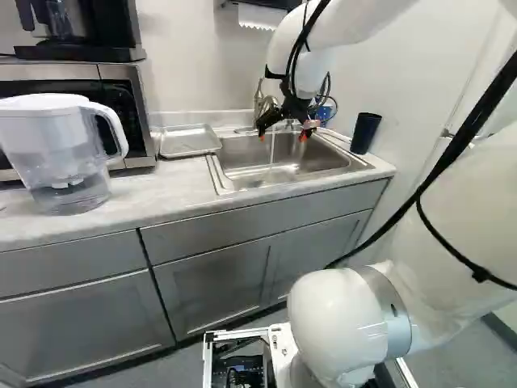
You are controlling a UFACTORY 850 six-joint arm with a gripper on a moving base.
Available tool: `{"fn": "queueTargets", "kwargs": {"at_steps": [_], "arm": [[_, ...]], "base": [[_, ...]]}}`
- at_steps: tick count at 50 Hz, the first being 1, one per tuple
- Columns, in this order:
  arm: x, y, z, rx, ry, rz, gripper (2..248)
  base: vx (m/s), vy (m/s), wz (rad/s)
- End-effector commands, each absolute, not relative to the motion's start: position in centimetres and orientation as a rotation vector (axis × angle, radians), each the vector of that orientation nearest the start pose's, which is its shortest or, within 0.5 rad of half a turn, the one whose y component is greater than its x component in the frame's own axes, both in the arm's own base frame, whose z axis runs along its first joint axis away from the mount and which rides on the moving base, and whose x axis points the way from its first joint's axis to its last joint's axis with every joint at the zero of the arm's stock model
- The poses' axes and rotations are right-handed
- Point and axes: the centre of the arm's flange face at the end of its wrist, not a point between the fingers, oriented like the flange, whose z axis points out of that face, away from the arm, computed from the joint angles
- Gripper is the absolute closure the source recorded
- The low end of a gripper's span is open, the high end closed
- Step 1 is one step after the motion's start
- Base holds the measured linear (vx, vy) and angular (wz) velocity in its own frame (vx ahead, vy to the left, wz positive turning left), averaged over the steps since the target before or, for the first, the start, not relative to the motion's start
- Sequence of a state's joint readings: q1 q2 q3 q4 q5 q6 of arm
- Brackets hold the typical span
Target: Rinse the cup and place it in the tray
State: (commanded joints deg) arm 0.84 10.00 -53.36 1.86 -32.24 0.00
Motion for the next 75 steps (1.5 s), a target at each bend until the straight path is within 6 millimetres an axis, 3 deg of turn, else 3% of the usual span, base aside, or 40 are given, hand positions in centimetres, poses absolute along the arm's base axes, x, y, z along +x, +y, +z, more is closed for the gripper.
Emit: {"fn": "queueTargets", "kwargs": {"at_steps": [55, 75], "arm": [[42.2, -1.7, 62.6, -2.778, 0.313, -1.149, 3], [41.2, -3.0, 62.9, -2.708, 0.435, -1.226, 3]], "base": [[0.0, 0.0, 0.0], [0.0, 0.0, 0.0]]}}
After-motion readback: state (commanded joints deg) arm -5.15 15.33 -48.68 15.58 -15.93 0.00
